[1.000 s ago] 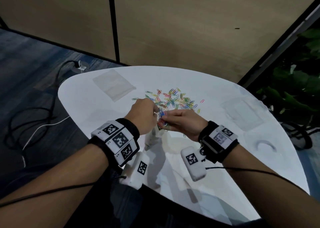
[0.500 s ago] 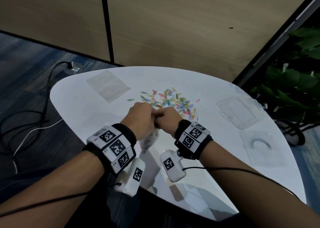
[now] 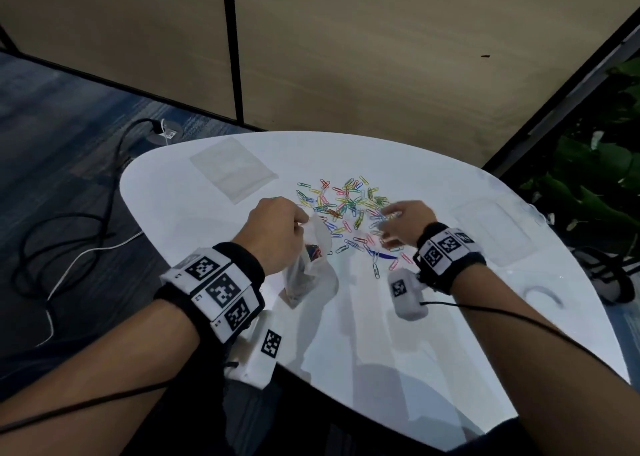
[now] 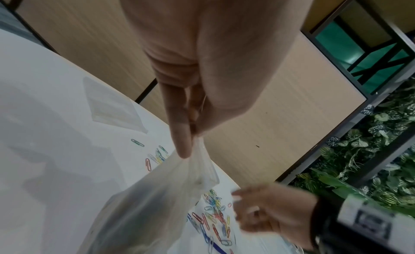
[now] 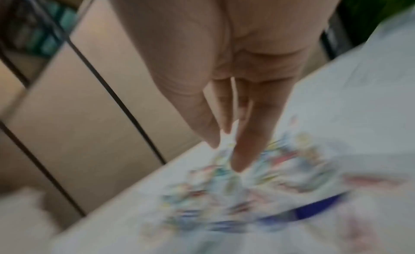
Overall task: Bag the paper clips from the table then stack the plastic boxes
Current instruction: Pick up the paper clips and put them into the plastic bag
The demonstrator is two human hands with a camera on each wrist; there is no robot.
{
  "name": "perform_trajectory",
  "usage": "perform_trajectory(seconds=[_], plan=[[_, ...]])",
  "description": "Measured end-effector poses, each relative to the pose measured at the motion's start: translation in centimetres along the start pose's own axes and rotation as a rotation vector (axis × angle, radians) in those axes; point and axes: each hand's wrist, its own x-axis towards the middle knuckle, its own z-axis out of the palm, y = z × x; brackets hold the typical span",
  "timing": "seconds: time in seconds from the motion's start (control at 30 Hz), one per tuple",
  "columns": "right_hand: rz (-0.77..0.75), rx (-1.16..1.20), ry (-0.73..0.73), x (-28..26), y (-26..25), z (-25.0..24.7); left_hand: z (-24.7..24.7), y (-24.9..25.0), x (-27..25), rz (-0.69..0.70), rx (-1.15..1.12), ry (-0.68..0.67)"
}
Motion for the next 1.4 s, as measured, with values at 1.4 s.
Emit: perform_trajectory(seconds=[1.4], plan=[[0.026, 0.910, -0.484, -1.7, -0.7, 2.2, 0.9, 1.2, 0.5, -0.086, 0.005, -0.017]])
